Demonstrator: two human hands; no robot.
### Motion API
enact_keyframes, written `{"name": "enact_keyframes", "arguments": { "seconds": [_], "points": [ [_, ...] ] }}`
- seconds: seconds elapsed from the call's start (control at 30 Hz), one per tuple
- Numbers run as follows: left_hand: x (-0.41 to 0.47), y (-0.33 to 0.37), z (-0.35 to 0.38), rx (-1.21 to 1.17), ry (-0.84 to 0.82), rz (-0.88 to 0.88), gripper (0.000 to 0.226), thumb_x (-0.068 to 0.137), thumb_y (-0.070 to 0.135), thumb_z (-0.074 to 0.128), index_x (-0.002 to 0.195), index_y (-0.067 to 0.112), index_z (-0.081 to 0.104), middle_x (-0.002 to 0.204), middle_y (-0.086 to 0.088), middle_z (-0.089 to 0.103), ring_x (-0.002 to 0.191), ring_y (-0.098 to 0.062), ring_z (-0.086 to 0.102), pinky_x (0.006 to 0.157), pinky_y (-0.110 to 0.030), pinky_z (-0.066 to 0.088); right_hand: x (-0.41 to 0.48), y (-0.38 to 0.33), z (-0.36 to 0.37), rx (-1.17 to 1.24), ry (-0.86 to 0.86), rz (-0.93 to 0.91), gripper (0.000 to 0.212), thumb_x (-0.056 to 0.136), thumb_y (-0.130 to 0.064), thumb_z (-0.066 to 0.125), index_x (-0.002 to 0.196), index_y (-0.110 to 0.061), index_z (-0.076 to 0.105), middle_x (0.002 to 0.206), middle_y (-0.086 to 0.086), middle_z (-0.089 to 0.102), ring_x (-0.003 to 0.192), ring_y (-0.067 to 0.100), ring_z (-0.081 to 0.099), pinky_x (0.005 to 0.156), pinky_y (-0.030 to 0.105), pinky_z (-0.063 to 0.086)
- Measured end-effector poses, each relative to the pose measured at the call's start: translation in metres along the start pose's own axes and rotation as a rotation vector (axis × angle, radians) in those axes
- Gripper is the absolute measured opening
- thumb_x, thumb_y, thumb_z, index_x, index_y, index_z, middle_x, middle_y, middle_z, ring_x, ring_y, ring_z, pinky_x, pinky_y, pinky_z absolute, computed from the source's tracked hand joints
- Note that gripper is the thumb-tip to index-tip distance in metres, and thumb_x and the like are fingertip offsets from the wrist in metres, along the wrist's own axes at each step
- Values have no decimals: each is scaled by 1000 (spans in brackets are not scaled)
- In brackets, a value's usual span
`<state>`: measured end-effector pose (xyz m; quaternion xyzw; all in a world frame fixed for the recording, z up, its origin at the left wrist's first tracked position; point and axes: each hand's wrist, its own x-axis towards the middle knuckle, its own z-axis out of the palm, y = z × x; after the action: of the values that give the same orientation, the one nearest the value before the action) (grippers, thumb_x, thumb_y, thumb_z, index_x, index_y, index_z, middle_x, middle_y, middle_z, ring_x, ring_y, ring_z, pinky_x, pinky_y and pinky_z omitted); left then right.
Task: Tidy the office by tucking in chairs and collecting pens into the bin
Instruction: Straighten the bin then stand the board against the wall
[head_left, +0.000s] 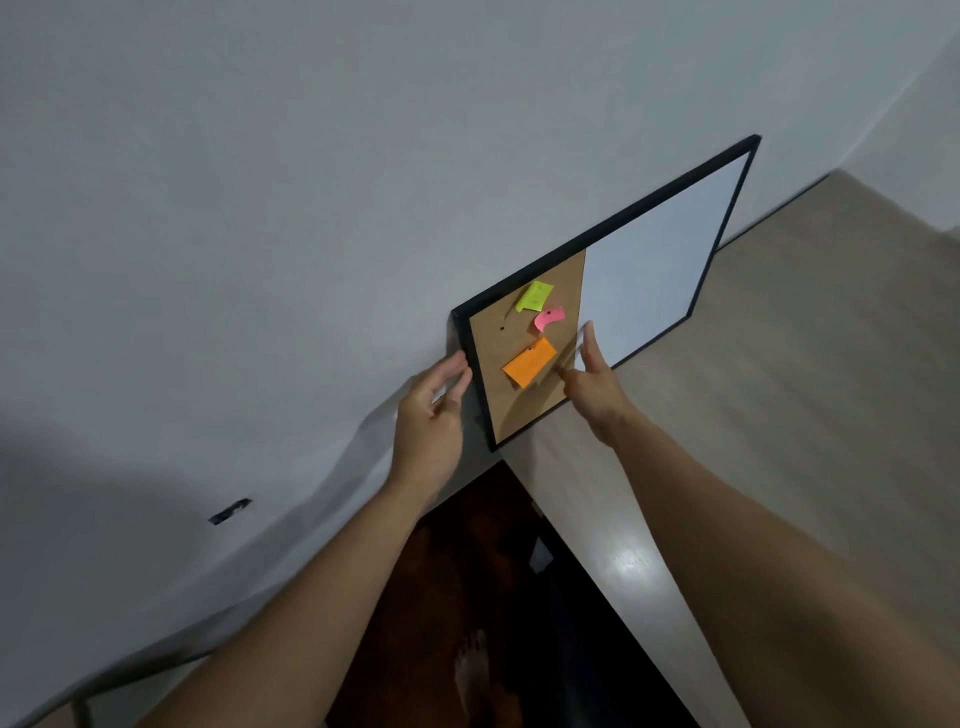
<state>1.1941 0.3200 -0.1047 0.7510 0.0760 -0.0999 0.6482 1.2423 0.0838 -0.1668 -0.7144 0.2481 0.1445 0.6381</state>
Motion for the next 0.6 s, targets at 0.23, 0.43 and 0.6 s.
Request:
{"name": "enact_keyframes", "arguments": {
  "seconds": [0.23, 0.43, 0.6],
  "points": [
    [13, 11, 18, 31, -6, -3, 42, 110, 10, 54, 149, 24, 61, 142, 20, 62, 110, 33, 54, 83, 5, 43, 20, -4, -7, 94, -16, -1, 101, 99, -41, 70, 159, -55, -10, 173, -4, 20, 156, 29, 27, 123, 56, 35],
    [14, 12, 22, 45, 3, 14, 42, 110, 10, 55, 149, 23, 61, 146, 15, 61, 113, 31, 54, 86, 5, 43, 25, -3, -10, 116, -31, -21, 103, 99, -40, 70, 160, -51, -12, 174, -5, 17, 155, 29, 30, 122, 57, 36],
    [13, 12, 21, 78, 3, 28, 42, 110, 12, 55, 150, 26, 60, 148, 16, 60, 115, 31, 53, 84, 5, 43, 25, -4, -14, 122, -63, -18, 110, 94, -45, 75, 161, -50, -13, 174, -2, 16, 155, 31, 31, 120, 57, 39]
  ]
}}
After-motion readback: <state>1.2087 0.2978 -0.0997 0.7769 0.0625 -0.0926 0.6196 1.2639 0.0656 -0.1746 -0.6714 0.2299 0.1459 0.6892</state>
